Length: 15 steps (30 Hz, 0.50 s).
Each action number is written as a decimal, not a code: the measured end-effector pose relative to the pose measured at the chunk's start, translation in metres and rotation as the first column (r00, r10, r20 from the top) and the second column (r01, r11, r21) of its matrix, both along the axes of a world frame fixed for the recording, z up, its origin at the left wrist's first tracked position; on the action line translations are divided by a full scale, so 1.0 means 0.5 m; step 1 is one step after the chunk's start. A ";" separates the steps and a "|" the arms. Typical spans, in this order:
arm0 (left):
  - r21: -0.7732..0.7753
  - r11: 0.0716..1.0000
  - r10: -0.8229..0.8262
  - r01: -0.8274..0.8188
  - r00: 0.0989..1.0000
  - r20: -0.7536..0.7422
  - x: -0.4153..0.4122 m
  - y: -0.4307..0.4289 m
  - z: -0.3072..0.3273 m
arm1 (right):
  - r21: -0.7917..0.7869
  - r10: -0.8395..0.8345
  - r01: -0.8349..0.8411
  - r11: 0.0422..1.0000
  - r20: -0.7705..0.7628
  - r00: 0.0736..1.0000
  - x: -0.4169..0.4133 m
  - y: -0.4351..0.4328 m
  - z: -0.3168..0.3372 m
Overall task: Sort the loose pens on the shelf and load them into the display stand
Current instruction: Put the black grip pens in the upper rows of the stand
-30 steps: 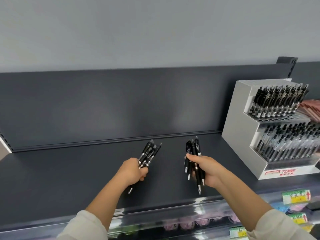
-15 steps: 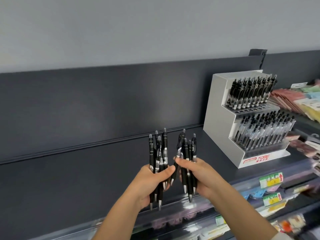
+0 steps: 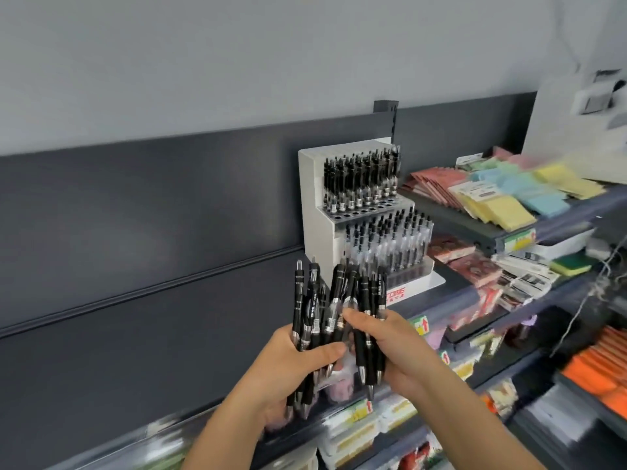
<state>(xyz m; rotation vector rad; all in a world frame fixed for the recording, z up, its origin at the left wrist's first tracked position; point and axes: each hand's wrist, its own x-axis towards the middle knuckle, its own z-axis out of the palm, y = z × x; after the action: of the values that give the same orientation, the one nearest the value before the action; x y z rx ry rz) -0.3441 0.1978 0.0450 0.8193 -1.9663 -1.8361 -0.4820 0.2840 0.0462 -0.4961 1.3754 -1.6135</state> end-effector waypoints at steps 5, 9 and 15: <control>0.032 0.999 0.021 -0.019 0.998 -0.057 -0.117 0.121 0.030 | -0.070 -0.053 0.055 0.996 0.031 0.998 -0.126 0.116 0.017; 0.095 0.994 0.062 -0.054 0.995 -0.084 -0.197 0.200 0.036 | -0.134 -0.072 0.084 0.987 0.095 0.993 -0.219 0.184 0.033; 0.070 0.997 0.037 -0.033 0.997 -0.067 -0.266 0.262 0.045 | -0.136 -0.008 0.018 0.991 0.074 0.997 -0.311 0.237 0.064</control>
<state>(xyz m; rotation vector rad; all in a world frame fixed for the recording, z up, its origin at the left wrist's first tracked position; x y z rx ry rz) -0.4772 0.3290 0.0677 0.7952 -1.8448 -1.8955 -0.6375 0.4026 0.0784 -0.5040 1.2214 -1.7273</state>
